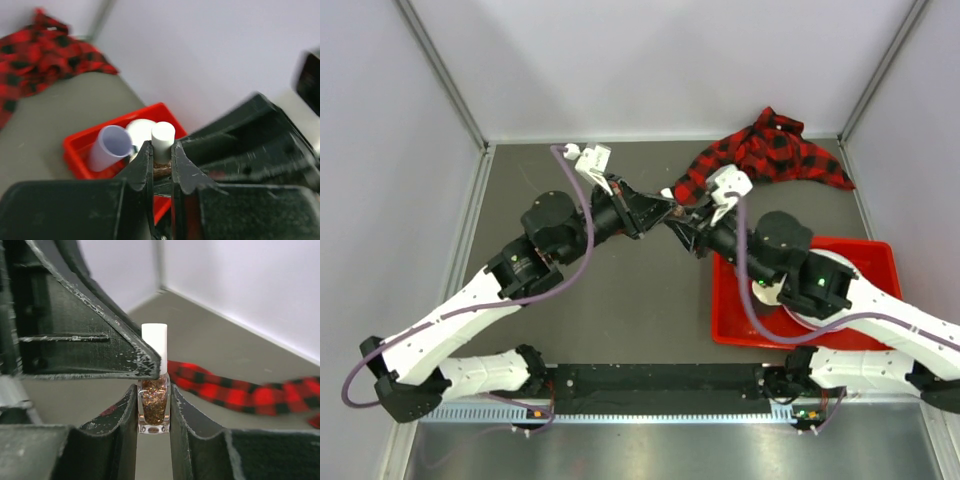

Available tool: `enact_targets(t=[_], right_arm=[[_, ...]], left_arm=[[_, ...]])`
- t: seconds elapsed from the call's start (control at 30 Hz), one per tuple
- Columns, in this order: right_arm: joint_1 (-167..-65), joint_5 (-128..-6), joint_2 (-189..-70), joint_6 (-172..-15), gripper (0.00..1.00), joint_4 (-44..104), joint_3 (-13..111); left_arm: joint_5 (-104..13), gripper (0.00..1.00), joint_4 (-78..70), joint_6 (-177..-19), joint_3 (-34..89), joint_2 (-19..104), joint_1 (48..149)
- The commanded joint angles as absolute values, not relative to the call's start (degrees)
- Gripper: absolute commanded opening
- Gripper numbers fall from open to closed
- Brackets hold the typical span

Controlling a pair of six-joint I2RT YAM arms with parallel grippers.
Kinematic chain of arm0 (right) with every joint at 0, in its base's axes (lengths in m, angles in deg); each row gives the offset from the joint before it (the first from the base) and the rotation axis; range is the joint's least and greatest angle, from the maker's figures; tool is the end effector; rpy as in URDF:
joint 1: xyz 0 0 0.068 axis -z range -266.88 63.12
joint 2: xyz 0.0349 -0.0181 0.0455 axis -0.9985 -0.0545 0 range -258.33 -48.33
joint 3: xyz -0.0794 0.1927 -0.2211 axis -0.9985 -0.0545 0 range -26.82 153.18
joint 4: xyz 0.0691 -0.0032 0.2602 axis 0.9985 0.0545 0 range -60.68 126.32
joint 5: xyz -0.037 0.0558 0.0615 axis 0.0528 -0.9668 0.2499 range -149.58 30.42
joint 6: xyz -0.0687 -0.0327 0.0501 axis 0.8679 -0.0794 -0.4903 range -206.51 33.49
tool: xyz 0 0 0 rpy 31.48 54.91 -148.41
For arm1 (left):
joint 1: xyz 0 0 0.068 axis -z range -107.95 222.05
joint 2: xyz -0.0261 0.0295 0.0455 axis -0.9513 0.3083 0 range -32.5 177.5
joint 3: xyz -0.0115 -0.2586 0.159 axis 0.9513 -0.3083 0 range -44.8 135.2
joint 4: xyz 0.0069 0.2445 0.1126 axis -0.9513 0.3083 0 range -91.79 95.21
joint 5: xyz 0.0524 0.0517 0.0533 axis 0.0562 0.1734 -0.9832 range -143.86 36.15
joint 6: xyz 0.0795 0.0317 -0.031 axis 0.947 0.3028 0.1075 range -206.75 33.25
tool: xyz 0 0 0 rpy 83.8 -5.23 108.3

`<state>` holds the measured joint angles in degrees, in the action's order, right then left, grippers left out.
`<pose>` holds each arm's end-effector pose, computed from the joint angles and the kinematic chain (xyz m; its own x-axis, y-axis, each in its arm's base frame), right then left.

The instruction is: Paint the nails

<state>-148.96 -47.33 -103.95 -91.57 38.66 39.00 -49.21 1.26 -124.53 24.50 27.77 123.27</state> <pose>0.1301 0.2085 0.4639 -0.0604 0.0701 -0.9957 -0.7619 0.6412 0.0913 0.1630 -0.2134 0.4857 -0.4555 -0.4081 -0.7912 0.6939 0.3941 -0.6027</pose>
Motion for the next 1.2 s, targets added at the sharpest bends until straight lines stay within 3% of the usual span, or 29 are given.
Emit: enact_targets(t=[0.0, 0.17, 0.2, 0.3, 0.4, 0.63, 0.8, 1.03, 1.07, 1.17], right_arm=[[-153.6, -24.4, -108.2, -81.6, 0.00, 39.7, 40.9], [-152.5, -34.6, -107.0, -80.7, 0.00, 39.1, 39.8], [-151.8, -40.3, -106.3, -82.0, 0.00, 39.1, 39.4], [-147.3, -52.7, -103.4, -86.1, 0.00, 38.8, 37.3], [-143.3, -64.6, -101.0, -89.6, 0.00, 39.2, 35.0], [-142.3, -77.4, -97.6, -92.3, 0.00, 41.5, 35.2], [-140.6, -88.9, -96.5, -98.2, 0.00, 38.5, 36.2], [-140.5, -93.6, -95.6, -104.6, 0.00, 34.5, 37.3], [-140.5, -93.5, -95.5, -104.9, 0.00, 34.5, 37.4], [-140.4, -92.7, -95.4, -105.4, 0.00, 34.9, 37.6]], left_arm=[[-75.4, 0.00, 7.0, -125.1, 29.8, 31.6, 128.3], [-71.5, 0.00, 7.5, -125.0, 32.0, 33.1, 128.3], [-70.5, 0.26, 7.1, -124.7, 31.8, 32.9, 128.3], [-66.2, 0.61, 4.5, -123.8, 30.1, 30.1, 128.1], [-61.4, 0.76, 1.1, -122.9, 26.2, 25.7, 128.0], [-50.0, 0.80, -0.9, -124.9, 23.1, 19.4, 127.0], [-40.6, 0.65, -5.0, -124.8, 21.8, 19.0, 126.9], [-23.6, 0.77, -13.7, -128.5, 21.6, 23.6, 126.9], [-22.9, 0.83, -14.4, -129.4, 21.3, 23.8, 126.9], [-21.6, 0.83, -17.0, -130.0, 20.1, 23.9, 126.9]])
